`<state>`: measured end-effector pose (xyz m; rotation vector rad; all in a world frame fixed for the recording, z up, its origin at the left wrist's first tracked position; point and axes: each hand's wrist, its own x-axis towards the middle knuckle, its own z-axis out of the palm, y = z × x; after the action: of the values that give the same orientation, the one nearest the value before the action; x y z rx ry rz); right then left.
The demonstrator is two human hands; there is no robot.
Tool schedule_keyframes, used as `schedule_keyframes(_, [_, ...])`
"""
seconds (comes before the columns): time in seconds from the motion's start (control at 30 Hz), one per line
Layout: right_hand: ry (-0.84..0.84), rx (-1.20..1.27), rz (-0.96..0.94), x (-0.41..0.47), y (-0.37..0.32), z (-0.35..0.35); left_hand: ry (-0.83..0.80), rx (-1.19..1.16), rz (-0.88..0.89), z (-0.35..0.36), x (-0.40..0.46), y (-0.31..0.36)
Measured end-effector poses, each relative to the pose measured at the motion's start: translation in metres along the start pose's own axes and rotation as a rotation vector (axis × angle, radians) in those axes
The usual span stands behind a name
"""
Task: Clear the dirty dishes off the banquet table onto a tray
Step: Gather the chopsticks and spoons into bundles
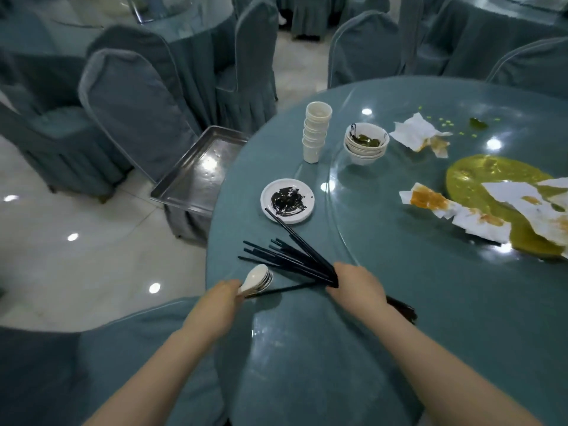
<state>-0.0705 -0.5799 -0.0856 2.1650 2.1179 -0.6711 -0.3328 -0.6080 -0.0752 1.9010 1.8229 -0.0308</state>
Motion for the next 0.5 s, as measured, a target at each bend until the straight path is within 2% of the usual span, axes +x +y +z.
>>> schedule_keyframes(0.23, [-0.073,-0.121,-0.154,0.039,-0.031,0.021,0.136,-0.096,-0.104,-0.033,-0.031,-0.043])
schedule_keyframes(0.4, [0.019,-0.209,-0.151,0.040,-0.031,0.034,0.173,-0.142,-0.150,-0.042,-0.042,-0.060])
schedule_keyframes(0.5, [0.042,-0.151,-0.189,0.036,-0.034,0.042,0.202,-0.149,-0.161,-0.051,-0.046,-0.067])
